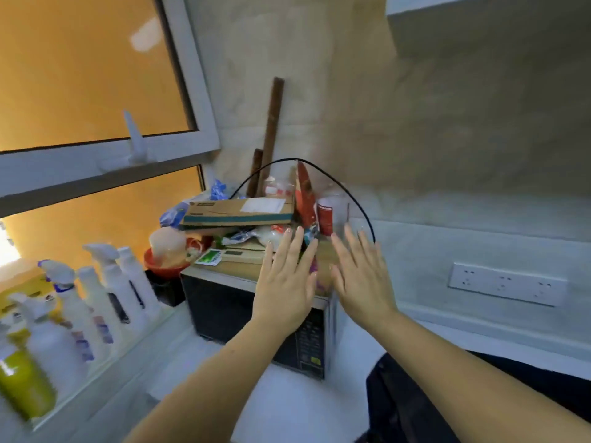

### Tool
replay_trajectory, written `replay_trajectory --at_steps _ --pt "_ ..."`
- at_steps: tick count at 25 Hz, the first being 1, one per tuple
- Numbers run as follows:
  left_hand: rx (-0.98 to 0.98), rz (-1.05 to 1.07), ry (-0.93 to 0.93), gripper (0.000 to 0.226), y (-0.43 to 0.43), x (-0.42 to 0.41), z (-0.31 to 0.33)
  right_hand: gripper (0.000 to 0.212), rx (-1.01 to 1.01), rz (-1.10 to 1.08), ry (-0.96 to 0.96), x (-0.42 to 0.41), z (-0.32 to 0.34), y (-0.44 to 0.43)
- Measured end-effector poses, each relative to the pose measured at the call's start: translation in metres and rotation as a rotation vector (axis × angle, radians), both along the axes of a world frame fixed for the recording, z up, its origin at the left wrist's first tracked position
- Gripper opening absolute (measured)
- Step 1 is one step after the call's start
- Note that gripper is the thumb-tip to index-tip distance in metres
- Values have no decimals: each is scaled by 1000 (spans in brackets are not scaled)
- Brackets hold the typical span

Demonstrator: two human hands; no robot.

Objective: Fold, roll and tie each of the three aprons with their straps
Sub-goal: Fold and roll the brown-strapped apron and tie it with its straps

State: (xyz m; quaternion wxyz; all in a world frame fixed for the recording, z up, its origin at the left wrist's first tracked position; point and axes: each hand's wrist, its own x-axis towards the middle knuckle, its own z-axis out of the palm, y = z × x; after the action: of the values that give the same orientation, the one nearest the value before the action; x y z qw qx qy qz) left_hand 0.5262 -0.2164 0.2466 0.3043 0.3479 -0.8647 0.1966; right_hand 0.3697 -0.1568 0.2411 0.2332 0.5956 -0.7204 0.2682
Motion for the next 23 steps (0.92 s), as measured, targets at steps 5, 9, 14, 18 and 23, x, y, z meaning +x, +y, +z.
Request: replay_trajectory --at_steps 5,9,14,18,23 --pt "71 -250 -43 57 31 -85 -26 56 45 -278 -8 -69 -31 64" --pt "114 -386 -72 56 65 -150 -43 56 98 -432 -46 -121 -51 117" --pt "205 -481 -113 56 109 -231 -68 59 197 -573 -122 -194 -74 172" --pt "289 -500 -192 58 138 -295 -91 59 279 -645 -155 -254 -92 214" --pt "566 -517 -426 58 166 -340 -137 55 405 -752 -264 -296 -126 256"
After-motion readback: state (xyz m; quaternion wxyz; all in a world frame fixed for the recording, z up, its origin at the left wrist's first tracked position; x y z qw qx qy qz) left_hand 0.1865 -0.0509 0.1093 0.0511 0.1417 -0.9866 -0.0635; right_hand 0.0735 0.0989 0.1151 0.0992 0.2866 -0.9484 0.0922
